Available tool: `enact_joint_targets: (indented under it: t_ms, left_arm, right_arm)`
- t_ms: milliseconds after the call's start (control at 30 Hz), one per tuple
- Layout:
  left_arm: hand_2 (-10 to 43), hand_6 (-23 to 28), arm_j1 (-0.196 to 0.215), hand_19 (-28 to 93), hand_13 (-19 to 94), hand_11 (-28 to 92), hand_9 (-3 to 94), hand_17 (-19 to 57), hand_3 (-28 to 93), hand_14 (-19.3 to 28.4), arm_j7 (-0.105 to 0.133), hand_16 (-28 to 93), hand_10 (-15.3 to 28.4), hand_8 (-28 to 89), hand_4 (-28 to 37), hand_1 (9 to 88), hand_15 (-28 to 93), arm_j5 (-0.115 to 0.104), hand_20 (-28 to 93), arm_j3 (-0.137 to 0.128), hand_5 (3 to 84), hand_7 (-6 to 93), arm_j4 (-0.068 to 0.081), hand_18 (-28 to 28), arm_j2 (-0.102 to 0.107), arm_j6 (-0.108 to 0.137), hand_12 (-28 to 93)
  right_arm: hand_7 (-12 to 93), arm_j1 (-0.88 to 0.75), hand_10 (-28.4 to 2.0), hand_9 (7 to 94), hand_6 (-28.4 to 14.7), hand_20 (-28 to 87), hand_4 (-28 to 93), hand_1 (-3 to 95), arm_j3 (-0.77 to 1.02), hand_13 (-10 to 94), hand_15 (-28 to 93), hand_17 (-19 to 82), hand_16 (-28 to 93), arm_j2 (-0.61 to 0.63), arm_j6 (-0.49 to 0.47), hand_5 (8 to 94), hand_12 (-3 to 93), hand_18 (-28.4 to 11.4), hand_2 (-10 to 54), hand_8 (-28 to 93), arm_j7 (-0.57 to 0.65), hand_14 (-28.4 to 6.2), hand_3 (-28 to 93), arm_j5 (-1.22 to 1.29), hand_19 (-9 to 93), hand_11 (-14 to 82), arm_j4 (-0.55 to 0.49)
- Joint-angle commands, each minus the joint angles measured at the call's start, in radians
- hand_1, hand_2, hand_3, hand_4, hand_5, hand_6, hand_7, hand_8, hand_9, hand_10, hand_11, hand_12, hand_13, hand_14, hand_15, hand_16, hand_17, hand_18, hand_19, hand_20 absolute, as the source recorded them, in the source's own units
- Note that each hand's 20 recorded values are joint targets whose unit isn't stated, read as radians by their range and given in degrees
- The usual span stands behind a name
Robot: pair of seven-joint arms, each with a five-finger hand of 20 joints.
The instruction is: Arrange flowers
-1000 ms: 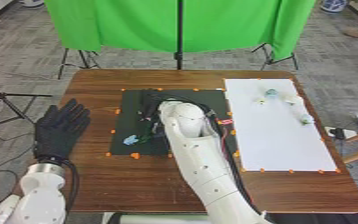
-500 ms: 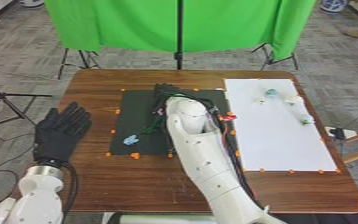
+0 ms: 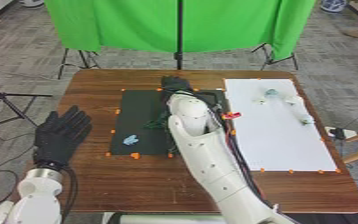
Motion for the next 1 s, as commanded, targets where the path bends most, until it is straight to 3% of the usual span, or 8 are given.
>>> enact_joint_targets:
  t_ms: [33, 433, 767, 867, 900, 1000]
  left_arm:
    - [17.0, 10.2, 0.016, 33, 30, 21, 39.8, -4.4, 72, 15.7, -0.003, -6, 15.0, -8, -28.3, 25.9, 43, -0.006, 17, 0.005, 46.2, 11.7, 0.004, 14.7, -0.017, -0.001, 13]
    - [17.0, 10.2, 0.018, 33, 30, 21, 39.9, -4.4, 72, 15.7, 0.007, -6, 14.9, -8, -28.3, 26.1, 43, -0.010, 17, 0.007, 46.3, 11.9, 0.003, 14.7, -0.015, 0.010, 13]
    - [17.0, 10.2, 0.021, 33, 30, 21, 39.8, -4.4, 72, 15.6, 0.006, -6, 14.9, -8, -28.3, 26.1, 43, -0.010, 17, 0.008, 46.3, 11.9, 0.000, 14.7, -0.018, 0.007, 13]
    - [17.0, 10.2, 0.022, 33, 30, 21, 39.9, -4.4, 72, 15.7, 0.007, -6, 15.0, -8, -28.3, 26.1, 43, -0.011, 17, 0.007, 46.3, 11.9, 0.000, 14.7, -0.017, 0.007, 13]
    - [17.0, 10.2, 0.005, 33, 30, 21, 39.9, -4.4, 72, 15.7, 0.003, -6, 15.0, -8, -28.3, 26.1, 43, -0.008, 17, 0.012, 46.3, 11.9, 0.010, 14.7, -0.016, 0.014, 13]
    - [15.5, 10.0, 0.016, 33, 30, 21, 39.9, -4.4, 72, 15.7, -0.008, -6, 15.0, -8, -28.3, 27.2, 43, -0.001, 17, 0.003, 46.3, 12.1, 0.003, 14.7, -0.017, 0.008, 13]
  right_arm:
    - [35, 0.016, -14.9, 73.9, -3.7, 44, -28, 58.6, -0.017, 55, 57, 27, 35, 0.014, 0.053, 70.4, 38.1, -25.2, -9.5, 10, -0.021, -15.3, 69, -0.254, 80, 17.4, -0.007]
    - [35, 0.007, -15.0, 74.3, -4.1, 44, -28, 58.5, 0.069, 55, 57, 27, 36, -0.006, 0.069, 70.3, 39.5, -25.5, -9.5, 11, -0.061, -15.3, 69, -0.415, 80, 15.8, 0.064]
    - [35, -0.020, -15.3, 73.1, -4.2, 43, -28, 57.5, 0.000, 55, 58, 27, 35, 0.011, 0.092, 69.0, 37.8, -25.7, -9.5, 10, -0.101, -15.8, 69, -0.378, 80, 18.2, 0.005]
    - [31, -0.028, -16.1, 70.6, -5.1, 43, -28, 56.7, -0.010, 54, 59, 27, 33, 0.015, 0.087, 67.1, 34.0, -25.9, -9.5, 6, -0.111, -16.3, 68, -0.388, 81, 21.6, -0.005]
    - [29, -0.017, -16.5, 69.6, -5.4, 43, -28, 55.6, 0.004, 54, 60, 26, 31, 0.003, 0.087, 66.5, 31.8, -26.0, -9.5, 5, -0.118, -16.6, 69, -0.402, 81, 23.6, 0.018]
    - [23, -0.025, -17.5, 67.2, -5.2, 43, -28, 51.5, -0.008, 53, 62, 26, 27, 0.009, 0.058, 64.2, 27.0, -26.3, -9.5, -3, -0.103, -17.4, 74, -0.395, 81, 26.9, 0.003]
